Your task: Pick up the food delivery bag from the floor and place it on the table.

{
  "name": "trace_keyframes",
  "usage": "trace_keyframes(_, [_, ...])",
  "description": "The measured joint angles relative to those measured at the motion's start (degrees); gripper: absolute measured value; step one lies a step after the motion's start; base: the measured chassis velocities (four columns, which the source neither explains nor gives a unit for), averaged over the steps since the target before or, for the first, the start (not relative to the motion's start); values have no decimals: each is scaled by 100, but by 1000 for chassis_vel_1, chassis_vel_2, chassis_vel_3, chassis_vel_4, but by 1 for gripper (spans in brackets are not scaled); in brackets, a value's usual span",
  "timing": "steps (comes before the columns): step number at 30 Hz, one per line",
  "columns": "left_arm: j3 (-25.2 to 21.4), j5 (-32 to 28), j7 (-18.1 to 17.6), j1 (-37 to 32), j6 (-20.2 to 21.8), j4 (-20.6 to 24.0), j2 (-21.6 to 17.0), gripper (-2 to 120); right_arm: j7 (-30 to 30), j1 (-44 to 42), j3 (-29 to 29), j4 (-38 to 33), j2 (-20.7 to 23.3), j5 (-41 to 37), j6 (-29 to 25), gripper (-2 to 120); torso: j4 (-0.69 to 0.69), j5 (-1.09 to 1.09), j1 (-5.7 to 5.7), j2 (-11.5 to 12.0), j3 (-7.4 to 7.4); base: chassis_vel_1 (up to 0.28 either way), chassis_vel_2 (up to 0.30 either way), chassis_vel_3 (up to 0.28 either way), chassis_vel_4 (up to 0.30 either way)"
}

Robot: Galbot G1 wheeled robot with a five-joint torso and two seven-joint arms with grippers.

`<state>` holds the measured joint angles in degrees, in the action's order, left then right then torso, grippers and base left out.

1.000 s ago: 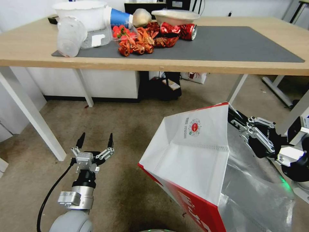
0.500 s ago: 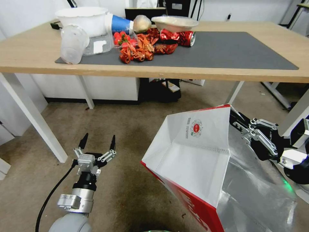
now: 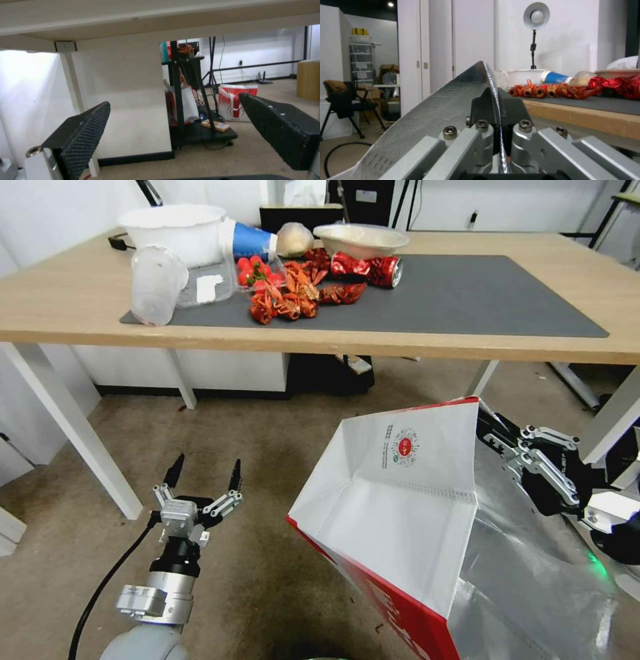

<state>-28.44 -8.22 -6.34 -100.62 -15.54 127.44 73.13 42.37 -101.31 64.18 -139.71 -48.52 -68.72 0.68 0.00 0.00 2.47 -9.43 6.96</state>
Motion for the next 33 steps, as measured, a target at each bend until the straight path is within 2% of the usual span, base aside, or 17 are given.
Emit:
trace_keyframes(1, [-1,14,5,-28,-3,30,1,97,44,-8,22,-9,-1,-45,11,0,0,0,13,-73,60,0,0,0,0])
trace_keyframes(6, [-2,46,8,-66,-4,69,1,97,104,-16,43,-16,-1,-96,30,0,0,0,38,-159,121,0,0,0,0])
trace_keyframes(9, [0,78,12,-105,-4,121,5,97,223,-32,95,-20,9,-201,77,0,0,0,60,-265,205,0,0,0,0])
trace_keyframes(33, [25,176,36,-208,5,245,66,97,468,-1,417,52,253,-735,260,0,0,0,206,-782,580,0,0,0,0])
